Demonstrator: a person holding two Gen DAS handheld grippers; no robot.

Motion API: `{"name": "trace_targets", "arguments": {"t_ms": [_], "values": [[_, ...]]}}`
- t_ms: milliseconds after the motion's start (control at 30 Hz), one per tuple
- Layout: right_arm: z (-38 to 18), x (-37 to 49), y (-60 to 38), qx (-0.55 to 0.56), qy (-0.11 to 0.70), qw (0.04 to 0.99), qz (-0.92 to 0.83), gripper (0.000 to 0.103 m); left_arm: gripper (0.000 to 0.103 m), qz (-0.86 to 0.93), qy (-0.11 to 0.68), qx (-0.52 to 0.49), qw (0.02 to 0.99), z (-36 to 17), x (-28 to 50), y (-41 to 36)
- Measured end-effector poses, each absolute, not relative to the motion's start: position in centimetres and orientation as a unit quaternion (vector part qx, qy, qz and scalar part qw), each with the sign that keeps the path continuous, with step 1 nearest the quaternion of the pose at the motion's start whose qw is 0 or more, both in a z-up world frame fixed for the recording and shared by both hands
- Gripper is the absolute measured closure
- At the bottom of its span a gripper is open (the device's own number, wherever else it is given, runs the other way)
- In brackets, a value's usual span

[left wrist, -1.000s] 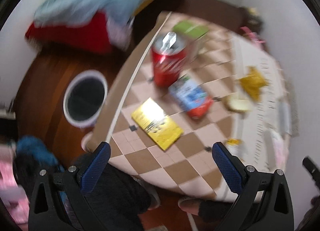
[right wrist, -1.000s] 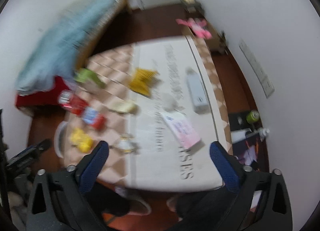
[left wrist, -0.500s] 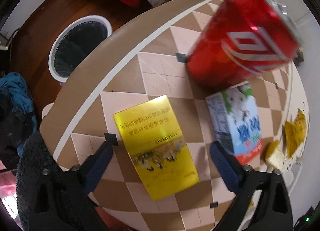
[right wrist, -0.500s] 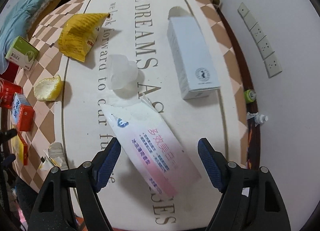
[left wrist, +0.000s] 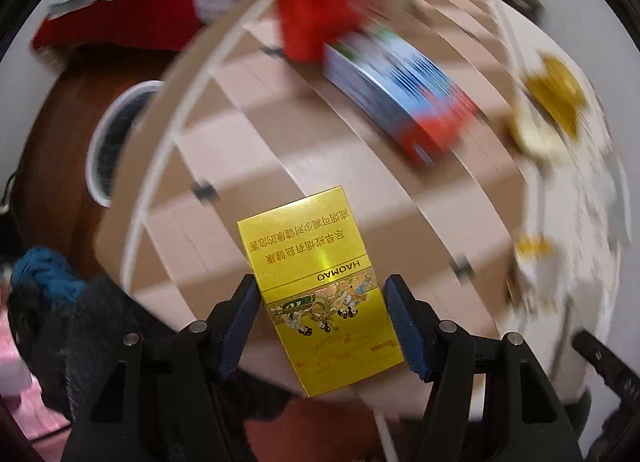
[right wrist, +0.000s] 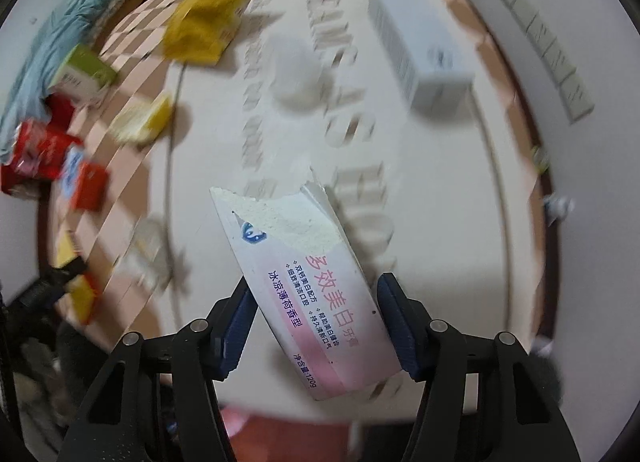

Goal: Collect trash
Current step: 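Grasp the yellow cigarette box with left tool while right tool grasps the pink-white tube box, then carry both boxes over the white bin and open both tools to drop them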

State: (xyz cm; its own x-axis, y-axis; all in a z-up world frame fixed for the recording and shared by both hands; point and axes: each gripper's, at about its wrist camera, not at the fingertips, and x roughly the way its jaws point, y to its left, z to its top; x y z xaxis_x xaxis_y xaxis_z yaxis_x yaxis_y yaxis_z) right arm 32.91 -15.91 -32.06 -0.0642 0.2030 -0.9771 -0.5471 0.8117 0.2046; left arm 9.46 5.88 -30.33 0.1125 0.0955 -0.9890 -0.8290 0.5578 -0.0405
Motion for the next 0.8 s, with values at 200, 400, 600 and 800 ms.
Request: {"name": "trace_targets", "arguments": {"t_ms": [200,400,600,800], "values": [[-31.6,29.1,-14.9,-0.162,0.654,0.677,0.294,0.03,0.04,0.348,0.579,-0.305,0.671,-29.8,10.9,3.6],[-32.2,28.1,-13.5,-0.212,0.631,0.686,0.294,0.031,0.04,0.358,0.568,-0.308,0.674,-29.6,11.2,4.0],[-32.3,26.6,-12.9,-0.245,0.605,0.699,0.293,0.045,0.045,0.361,0.56,-0.298,0.684,-29.6,10.5,3.3],[-31.6,24.6,-12.9,-0.244,0.596,0.706,0.293,0.048,0.046,0.36,0.554,-0.283,0.695,-28.2,10.8,2.9]]}}
